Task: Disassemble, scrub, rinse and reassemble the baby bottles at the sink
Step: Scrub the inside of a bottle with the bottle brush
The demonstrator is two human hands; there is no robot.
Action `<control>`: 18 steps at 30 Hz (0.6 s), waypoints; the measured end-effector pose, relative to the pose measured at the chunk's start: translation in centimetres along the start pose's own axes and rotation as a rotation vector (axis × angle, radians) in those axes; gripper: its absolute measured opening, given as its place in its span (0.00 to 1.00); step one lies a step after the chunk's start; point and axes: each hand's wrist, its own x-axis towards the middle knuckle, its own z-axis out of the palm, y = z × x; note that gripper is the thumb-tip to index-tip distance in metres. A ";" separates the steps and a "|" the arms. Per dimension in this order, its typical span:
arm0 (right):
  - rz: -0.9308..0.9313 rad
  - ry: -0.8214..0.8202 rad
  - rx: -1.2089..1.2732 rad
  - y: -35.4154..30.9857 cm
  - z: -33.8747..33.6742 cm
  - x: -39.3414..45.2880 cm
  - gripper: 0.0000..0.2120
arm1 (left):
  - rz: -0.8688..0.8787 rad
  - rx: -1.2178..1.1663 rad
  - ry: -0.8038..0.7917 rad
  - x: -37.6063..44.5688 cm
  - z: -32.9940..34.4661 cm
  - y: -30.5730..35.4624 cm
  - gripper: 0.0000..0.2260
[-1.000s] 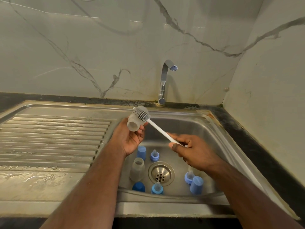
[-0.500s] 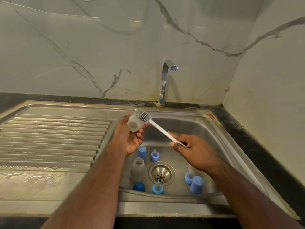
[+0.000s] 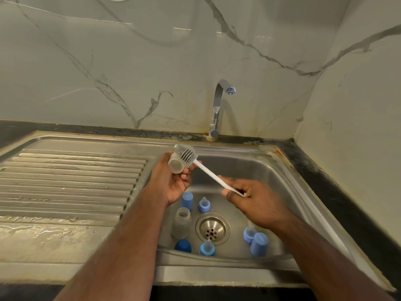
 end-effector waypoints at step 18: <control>0.045 0.043 -0.050 0.2 -0.1 0.5 0.18 | 0.012 0.029 0.071 0.3 0.0 -0.2 0.19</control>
